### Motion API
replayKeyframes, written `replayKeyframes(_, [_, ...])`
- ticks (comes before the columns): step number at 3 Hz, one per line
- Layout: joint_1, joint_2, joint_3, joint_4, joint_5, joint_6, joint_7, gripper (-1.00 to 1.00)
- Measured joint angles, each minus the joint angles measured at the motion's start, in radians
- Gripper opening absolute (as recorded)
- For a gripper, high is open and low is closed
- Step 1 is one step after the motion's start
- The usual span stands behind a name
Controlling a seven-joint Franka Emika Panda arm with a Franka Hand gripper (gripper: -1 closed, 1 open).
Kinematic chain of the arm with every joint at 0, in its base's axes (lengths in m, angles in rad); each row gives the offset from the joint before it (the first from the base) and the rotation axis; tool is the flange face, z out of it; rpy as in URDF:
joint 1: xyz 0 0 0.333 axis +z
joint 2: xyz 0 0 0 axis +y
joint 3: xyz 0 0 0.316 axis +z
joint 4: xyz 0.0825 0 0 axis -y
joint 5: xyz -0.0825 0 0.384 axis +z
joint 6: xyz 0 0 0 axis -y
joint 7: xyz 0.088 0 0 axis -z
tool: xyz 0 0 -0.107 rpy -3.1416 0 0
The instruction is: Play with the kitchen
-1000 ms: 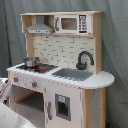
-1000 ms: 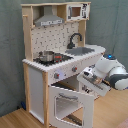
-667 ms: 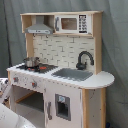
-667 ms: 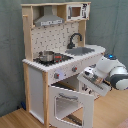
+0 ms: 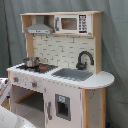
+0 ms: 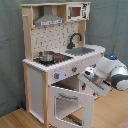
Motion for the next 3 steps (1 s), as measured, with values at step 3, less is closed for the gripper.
replayKeyframes(3, [0.043,-0.243,-0.13,0.055,-0.004,-0.143,0.034,1.0])
